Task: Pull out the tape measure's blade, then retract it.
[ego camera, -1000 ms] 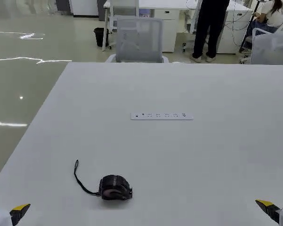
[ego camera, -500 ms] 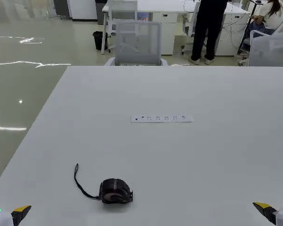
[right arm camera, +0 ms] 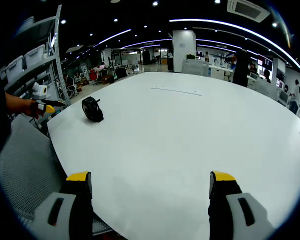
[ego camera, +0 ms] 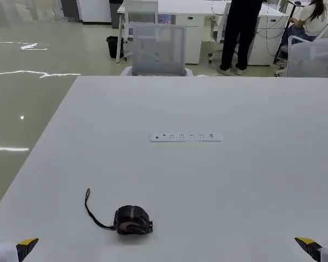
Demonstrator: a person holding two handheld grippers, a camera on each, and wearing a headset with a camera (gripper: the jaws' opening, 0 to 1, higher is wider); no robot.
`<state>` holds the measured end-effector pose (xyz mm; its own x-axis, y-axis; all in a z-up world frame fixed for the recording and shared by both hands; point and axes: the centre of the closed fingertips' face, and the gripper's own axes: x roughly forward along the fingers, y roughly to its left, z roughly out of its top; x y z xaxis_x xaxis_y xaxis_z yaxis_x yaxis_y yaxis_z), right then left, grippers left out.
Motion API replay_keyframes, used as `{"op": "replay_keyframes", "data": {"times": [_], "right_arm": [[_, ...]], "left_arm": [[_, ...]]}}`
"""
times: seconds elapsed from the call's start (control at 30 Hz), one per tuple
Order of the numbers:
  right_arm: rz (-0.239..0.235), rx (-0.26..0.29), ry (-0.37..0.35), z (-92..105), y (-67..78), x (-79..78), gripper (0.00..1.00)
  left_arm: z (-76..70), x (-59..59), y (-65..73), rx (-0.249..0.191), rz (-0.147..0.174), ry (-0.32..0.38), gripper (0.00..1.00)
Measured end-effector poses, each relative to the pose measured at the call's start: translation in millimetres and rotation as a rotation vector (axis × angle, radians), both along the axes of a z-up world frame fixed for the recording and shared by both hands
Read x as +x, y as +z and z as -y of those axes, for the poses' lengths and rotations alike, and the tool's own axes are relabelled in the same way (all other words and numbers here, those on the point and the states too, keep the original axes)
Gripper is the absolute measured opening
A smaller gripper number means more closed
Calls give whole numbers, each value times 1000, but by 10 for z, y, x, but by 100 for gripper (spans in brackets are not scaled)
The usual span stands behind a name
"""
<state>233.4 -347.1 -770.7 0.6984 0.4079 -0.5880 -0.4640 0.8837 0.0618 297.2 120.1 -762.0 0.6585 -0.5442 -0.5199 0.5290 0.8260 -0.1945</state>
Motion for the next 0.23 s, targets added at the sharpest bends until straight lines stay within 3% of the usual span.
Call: {"op": "replay_keyframes", "data": {"times": [0.23], "right_arm": [[7, 1, -2, -10, 11, 9, 100]], "left_arm": [[7, -2, 13, -10, 6, 8, 99]]}}
